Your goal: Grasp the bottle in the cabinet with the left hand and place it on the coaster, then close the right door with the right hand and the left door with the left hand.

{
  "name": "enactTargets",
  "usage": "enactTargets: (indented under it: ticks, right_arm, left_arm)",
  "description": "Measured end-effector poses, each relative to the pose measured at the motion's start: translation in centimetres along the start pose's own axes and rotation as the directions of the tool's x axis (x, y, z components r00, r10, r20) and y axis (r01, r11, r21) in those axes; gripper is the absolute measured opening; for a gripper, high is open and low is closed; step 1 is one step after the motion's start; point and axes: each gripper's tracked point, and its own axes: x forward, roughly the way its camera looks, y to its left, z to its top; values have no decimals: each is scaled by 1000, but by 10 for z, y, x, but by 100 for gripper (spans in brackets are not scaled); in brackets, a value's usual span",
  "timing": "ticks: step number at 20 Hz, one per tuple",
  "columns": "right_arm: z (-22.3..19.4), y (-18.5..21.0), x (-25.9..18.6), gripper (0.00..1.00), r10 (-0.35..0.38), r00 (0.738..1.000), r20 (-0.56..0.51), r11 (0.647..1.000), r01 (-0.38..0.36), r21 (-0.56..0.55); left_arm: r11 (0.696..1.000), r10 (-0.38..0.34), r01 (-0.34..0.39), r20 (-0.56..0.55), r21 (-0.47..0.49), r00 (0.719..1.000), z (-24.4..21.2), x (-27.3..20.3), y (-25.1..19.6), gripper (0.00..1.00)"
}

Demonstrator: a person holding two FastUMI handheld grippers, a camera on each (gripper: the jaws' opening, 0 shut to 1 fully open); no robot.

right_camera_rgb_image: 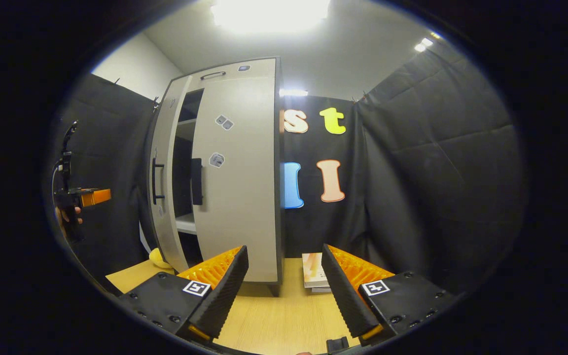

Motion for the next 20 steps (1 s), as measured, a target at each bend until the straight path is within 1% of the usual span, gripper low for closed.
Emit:
enactTargets:
  ticks: [2,3,5,6,7,8,9,10,15,16,17,18,19,20]
  right_arm:
    - [5,11,-5,95,7,1000,16,1000,-7,8]
    - [7,12,-8,95,2,1000,25,1000,-3,11]
    - [11,20,-13,95,-1,999,44,1000,0,17]
    - [12,23,-16,95,1,999,49,1000,-2,17]
    - [11,25,-19,92,1,999,51,1000,-2,14]
    - [11,26,-21,95,-1,999,50,1000,0,8]
    - [10,27,-24,95,-2,999,51,1000,2,5]
    - [10,29,-26,92,1,999,51,1000,-1,5]
    - [9,33,-33,92,16,998,55,1000,-17,15]
    - [9,35,-34,92,18,998,56,1000,-18,13]
    - [8,34,-35,95,20,998,56,1000,-21,9]
    - [8,35,-35,92,22,998,55,1000,-22,6]
    - [6,36,-34,92,26,998,50,1000,-27,3]
    - [6,37,-34,95,28,998,49,1000,-28,1]
  left_arm:
    - [1000,-9,9,-11,-9,1000,-3,-12,7,92]
    - [1000,-11,11,-11,-14,1000,-6,-18,10,89]
    - [1000,-15,14,-5,-12,1000,-9,-29,15,92]
    - [1000,-18,18,-6,-10,1000,-11,-36,17,90]
    - [1000,-19,19,-8,-10,1000,-13,-42,19,90]
    - [1000,-16,16,-10,-12,1000,-15,-47,21,90]
    - [1000,-13,13,-11,-16,1000,-18,-52,25,89]
    - [1000,-6,6,-11,-17,1000,-19,-55,30,90]
    - [1000,28,-28,-20,-1,999,-33,-73,44,90]
    - [999,32,-32,-25,3,999,-37,-77,46,92]
    - [999,34,-34,-29,6,999,-40,-78,46,92]
    - [999,39,-39,-32,8,999,-41,-80,48,92]
    - [999,40,-39,-34,7,999,-42,-80,49,90]
    - [999,39,-39,-35,2,999,-43,-81,48,90]
